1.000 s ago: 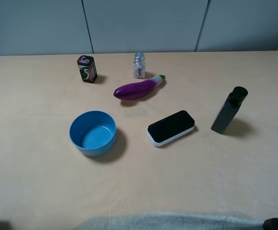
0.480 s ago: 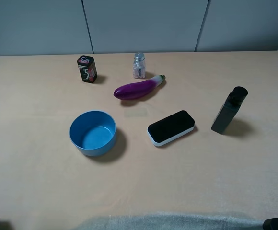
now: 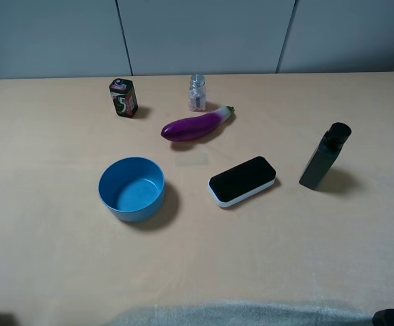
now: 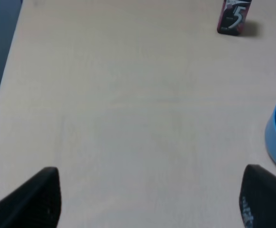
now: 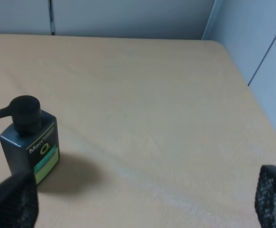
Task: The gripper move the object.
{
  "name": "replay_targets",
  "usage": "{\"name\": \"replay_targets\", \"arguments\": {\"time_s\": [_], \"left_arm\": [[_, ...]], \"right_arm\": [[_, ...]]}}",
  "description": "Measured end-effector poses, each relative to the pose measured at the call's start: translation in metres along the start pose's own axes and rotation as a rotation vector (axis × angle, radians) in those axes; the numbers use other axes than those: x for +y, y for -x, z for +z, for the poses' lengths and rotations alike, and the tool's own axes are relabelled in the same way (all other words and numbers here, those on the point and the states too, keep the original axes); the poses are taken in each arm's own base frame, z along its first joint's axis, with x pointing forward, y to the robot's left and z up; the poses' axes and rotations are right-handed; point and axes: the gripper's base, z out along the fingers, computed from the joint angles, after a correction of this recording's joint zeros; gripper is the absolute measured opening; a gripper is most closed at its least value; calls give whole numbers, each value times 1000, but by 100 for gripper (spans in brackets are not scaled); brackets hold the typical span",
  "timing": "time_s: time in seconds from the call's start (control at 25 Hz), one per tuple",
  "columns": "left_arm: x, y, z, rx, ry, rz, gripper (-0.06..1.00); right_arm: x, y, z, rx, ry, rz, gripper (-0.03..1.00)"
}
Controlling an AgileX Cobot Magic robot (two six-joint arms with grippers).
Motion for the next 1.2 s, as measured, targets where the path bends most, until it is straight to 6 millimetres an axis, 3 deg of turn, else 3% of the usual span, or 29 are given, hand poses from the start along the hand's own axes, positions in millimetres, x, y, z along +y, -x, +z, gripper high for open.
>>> {"name": "replay_targets", "arguments": {"time_s": [1.2], "left_arm": [[2,1,0,-6,18,9,82]], "right_arm": [[0,0,0,0,0,0,69]]}}
